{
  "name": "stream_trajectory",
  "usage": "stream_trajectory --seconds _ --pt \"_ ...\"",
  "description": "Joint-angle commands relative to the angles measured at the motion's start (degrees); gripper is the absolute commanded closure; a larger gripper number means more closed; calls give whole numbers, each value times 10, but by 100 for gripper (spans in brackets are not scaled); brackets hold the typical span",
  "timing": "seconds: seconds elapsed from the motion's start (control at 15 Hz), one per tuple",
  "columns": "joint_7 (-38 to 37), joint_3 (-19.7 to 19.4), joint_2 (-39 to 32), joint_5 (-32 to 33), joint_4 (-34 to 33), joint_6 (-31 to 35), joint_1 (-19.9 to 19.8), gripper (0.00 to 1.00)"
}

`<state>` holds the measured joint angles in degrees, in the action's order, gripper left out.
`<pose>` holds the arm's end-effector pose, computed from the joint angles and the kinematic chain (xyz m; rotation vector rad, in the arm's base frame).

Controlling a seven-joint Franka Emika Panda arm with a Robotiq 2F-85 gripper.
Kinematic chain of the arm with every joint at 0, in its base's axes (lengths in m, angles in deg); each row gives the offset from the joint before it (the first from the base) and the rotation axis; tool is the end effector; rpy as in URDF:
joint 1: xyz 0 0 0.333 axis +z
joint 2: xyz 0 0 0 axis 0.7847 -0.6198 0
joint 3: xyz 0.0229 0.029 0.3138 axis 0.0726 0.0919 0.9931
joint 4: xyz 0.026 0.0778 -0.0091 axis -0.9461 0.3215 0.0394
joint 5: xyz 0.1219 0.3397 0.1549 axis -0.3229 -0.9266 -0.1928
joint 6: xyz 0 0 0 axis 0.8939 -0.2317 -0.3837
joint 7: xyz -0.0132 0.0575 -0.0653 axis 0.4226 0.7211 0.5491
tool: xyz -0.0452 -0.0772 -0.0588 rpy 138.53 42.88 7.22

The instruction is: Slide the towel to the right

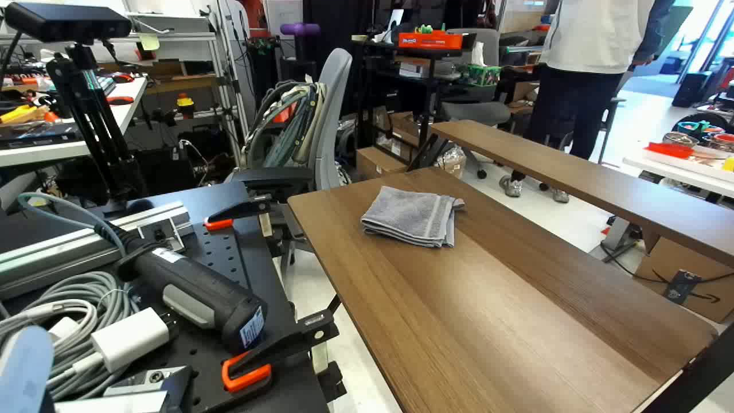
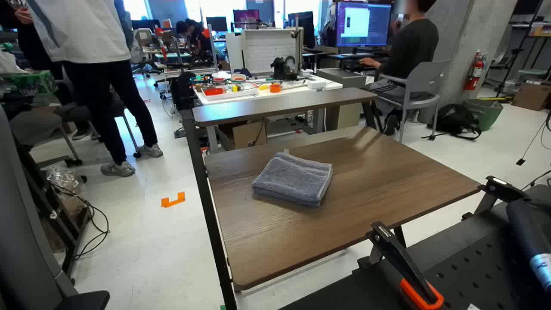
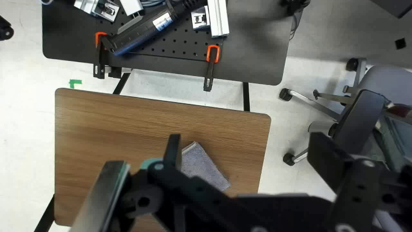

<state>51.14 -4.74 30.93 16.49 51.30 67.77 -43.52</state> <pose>0.3733 0.1825 0.5476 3.0539 0.2472 -0.1939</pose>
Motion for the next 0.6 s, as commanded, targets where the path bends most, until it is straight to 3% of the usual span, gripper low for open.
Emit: stream_trajectory --seconds 0.0,0.53 --pt "-2 -5 -1 2 -2 -1 6 0" --pt "-17 -17 -40 -10 30 192 -2 0"
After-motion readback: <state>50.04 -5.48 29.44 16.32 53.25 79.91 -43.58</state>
